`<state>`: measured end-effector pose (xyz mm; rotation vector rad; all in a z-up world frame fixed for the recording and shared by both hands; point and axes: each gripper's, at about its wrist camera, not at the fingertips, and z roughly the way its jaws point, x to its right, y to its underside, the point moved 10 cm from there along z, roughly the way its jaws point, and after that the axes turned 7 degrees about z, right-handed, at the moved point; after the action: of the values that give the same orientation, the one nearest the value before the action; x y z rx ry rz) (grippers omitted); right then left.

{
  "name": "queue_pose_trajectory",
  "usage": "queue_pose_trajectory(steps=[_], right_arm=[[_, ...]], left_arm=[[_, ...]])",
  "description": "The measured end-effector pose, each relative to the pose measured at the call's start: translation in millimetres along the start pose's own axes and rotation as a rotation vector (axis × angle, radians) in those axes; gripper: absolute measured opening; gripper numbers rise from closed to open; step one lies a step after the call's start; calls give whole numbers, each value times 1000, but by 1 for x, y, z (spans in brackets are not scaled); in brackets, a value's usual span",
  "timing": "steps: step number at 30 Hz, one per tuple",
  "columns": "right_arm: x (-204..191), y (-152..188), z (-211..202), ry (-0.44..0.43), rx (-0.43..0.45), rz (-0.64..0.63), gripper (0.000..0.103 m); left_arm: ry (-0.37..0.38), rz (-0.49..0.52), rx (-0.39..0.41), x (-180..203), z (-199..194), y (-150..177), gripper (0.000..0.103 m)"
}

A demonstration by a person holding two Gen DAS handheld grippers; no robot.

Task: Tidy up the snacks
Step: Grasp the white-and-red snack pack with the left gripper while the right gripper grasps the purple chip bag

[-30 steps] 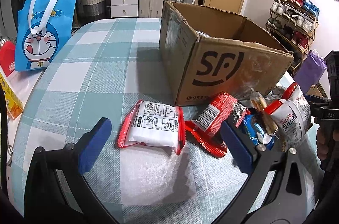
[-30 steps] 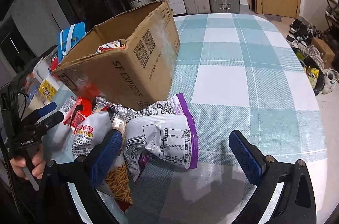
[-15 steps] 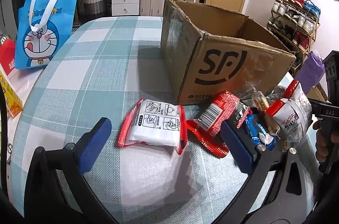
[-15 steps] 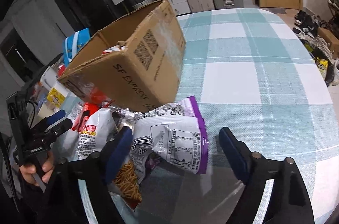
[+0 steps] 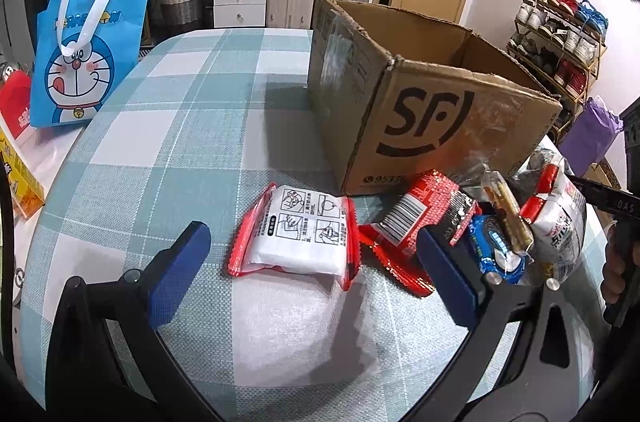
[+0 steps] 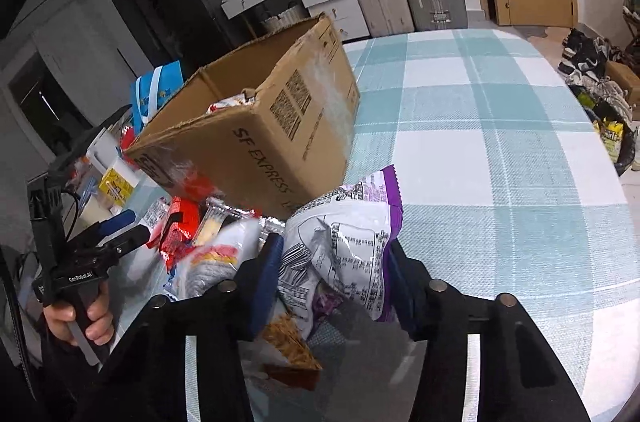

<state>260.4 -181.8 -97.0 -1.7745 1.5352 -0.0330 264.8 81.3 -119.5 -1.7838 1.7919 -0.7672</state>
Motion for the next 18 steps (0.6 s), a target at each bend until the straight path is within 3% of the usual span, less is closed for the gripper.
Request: queue_pose_trajectory(steps=[8,11,13,18], right_arm=[[13,-15,-21,62,92,10,48],[18,-22,-32,66,128,23,39],[21,-26,-37,69,137,30,34],[23,-23,-36,60,116,25,33]], left_arm=[[-22,-39,-26,-11,6,4,103],[-25,-61,-37,-15,9,5,103],[-21,-73,-46,-17,11,6,103],[-17,-78,-60,-19,15,7,102]])
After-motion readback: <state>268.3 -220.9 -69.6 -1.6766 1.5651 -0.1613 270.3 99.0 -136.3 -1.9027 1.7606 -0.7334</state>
